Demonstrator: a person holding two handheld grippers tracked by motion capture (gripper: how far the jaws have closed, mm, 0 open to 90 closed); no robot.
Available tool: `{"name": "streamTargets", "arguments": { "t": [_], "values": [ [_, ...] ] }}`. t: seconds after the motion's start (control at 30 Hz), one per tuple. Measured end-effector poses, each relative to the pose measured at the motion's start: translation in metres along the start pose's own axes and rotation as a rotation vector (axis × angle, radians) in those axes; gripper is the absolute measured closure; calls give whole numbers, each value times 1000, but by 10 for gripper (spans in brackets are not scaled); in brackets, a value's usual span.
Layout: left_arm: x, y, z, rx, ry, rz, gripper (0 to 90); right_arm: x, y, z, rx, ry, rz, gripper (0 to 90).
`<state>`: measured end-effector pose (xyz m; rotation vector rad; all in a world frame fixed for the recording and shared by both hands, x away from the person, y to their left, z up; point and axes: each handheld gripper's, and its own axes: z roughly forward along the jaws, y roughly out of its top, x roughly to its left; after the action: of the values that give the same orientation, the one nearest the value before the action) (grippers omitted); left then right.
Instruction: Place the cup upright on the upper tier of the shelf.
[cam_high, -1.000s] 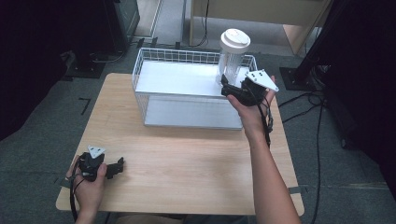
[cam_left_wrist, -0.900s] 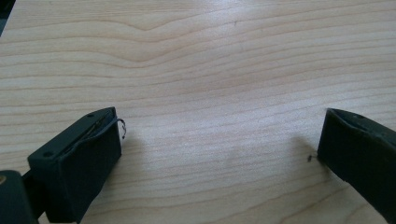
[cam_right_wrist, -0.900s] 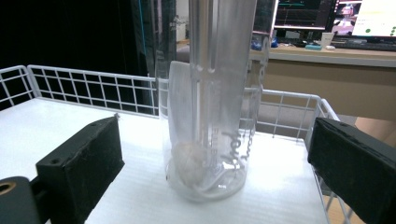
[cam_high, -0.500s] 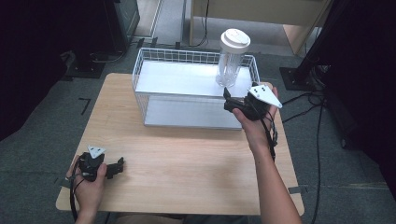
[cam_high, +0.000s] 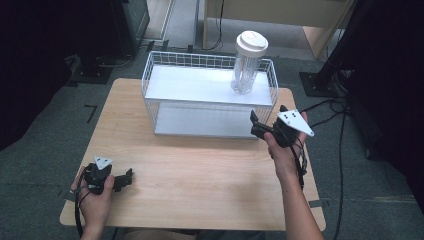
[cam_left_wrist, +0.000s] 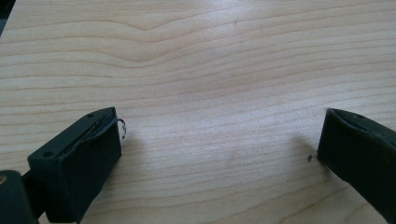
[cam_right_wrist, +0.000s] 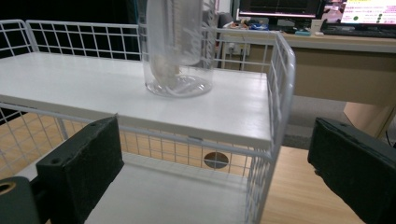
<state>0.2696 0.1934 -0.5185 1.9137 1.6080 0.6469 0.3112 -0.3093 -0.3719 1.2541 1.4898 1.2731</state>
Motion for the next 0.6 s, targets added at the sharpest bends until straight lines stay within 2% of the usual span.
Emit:
{"name": "streamTargets", "arguments": {
  "t": [0.13, 0.3, 0.6],
  "values": [
    [0, 0, 0, 0, 0, 0, 0, -8, -9, -6, 2, -8, 29, 31],
    [0, 0, 0, 0, 0, -1, 0, -15, -18, -12, 6, -13, 40, 31],
    [0, 0, 0, 1, -1, 0, 0, -31, -47, -25, 56, -41, 62, 31]
  ]
}}
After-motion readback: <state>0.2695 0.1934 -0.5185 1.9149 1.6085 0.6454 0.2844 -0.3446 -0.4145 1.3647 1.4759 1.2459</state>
